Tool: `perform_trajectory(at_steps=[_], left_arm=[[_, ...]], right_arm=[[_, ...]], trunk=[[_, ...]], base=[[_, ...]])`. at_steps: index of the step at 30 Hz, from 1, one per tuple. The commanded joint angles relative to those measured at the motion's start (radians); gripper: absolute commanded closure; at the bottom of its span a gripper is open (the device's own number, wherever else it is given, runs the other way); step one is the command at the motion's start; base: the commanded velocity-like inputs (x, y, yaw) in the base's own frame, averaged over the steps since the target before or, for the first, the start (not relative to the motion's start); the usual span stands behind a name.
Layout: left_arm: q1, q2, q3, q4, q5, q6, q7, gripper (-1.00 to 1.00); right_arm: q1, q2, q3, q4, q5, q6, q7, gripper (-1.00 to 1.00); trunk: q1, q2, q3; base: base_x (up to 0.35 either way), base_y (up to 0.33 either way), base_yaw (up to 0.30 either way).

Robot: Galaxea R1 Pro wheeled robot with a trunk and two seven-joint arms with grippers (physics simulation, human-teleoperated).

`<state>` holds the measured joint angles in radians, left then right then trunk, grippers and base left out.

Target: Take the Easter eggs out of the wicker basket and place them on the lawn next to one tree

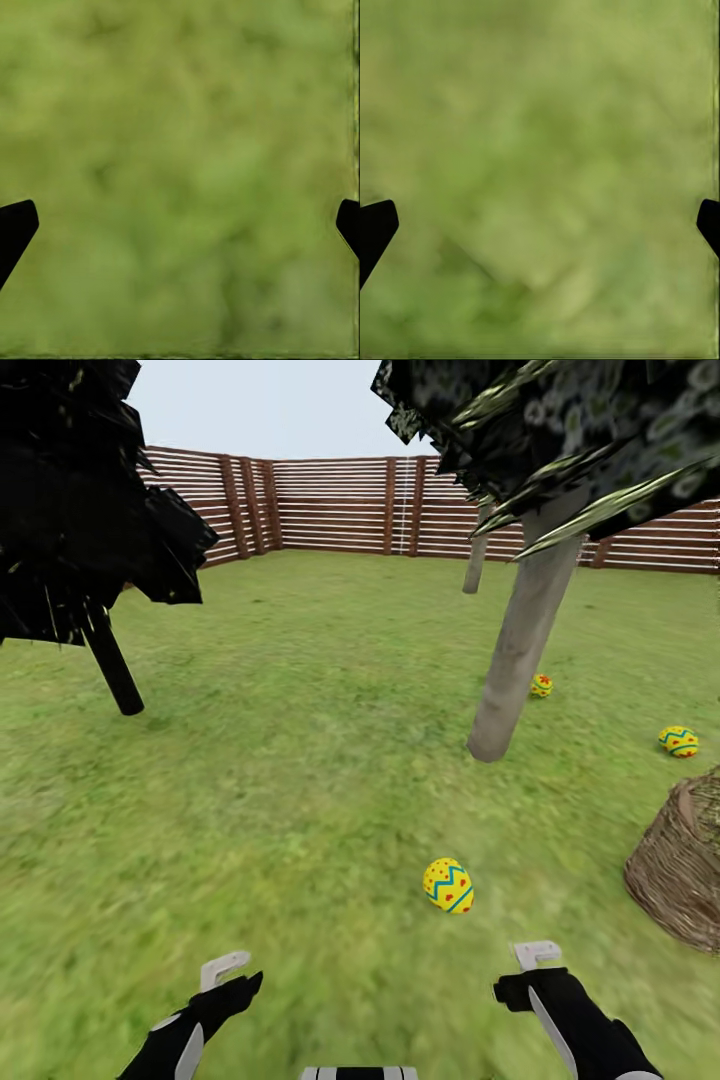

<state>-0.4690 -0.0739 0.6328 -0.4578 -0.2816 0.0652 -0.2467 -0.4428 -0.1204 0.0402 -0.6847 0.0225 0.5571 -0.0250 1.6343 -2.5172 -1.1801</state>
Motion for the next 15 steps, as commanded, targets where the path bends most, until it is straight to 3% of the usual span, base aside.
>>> perform_trajectory(at_steps=[1,9,15], left_arm=[[0.000,-0.002,0.008,-0.004,-0.007,0.007,-0.008,-1.00],[0.000,-0.003,0.008,-0.003,-0.007,0.008,-0.008,-1.00],[0.000,-0.004,0.008,-0.002,-0.007,0.008,-0.008,-1.00]], right_arm=[[0.000,-0.001,0.004,-0.001,0.002,0.005,-0.003,-1.00],[-0.001,0.000,0.005,-0.003,-0.001,0.003,0.001,-1.00],[0.000,0.001,0.006,0.001,0.003,0.004,-0.005,-1.00]], trunk=[[-0.001,0.000,0.003],[-0.005,0.002,0.034],[-0.007,0.003,0.057]], base=[[-0.230,-0.281,0.000],[-0.229,-0.281,0.010],[-0.227,-0.281,0.229]])
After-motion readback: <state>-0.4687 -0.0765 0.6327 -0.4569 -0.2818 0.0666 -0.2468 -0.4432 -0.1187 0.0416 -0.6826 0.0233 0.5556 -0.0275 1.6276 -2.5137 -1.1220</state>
